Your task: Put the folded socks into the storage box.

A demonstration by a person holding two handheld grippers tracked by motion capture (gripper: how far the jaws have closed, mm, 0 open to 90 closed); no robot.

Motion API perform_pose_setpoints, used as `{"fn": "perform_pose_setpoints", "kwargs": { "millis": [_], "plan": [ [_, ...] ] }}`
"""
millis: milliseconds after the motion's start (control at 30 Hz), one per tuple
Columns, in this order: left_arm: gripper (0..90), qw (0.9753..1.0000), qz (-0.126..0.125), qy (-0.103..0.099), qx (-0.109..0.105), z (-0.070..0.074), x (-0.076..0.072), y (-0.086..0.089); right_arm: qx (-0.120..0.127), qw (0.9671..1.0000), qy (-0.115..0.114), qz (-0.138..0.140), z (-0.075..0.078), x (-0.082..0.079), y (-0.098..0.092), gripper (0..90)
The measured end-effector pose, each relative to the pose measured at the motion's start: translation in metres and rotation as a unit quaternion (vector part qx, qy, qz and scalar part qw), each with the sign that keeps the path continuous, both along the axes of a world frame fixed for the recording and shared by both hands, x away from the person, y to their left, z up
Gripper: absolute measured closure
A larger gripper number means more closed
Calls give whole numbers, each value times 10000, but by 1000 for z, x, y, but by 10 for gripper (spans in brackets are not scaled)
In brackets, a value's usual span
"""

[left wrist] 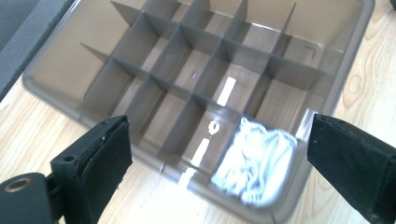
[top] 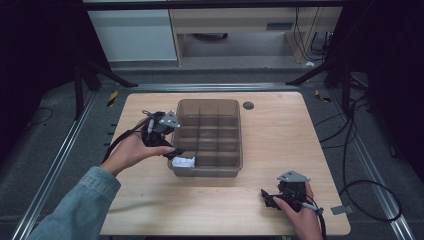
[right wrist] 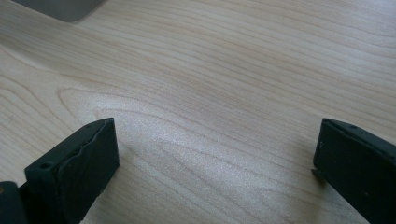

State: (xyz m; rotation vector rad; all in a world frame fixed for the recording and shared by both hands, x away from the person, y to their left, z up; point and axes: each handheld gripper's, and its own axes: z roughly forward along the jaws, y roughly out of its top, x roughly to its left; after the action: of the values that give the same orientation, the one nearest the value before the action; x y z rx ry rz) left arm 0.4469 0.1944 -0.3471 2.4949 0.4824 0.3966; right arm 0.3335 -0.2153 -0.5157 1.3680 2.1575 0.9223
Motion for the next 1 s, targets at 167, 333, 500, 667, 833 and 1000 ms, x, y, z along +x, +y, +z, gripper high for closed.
{"fn": "perform_pose_setpoints", "kwargs": {
  "millis": [167,333,500,667,833,1000],
  "plan": [
    [50,9994,239,-78,-222,-1,-11,26,-9,10000,-19,14,0,0,0,4],
    [50,9988,389,-233,-156,-9,-27,51,-14,10000,-15,7,0,0,0,3],
    [46,9977,581,-180,-296,-23,-44,76,-9,10000,-13,12,0,0,0,4],
    [47,9961,770,-7,-424,-44,-58,94,5,10000,-7,-18,0,-1,0,4],
    [49,9956,889,68,-303,-68,-66,103,10,10000,-10,-18,0,-1,0,3],
    [50,9943,994,266,-281,-93,-70,109,3,10000,-9,-16,0,-1,0,3]
  ]
}}
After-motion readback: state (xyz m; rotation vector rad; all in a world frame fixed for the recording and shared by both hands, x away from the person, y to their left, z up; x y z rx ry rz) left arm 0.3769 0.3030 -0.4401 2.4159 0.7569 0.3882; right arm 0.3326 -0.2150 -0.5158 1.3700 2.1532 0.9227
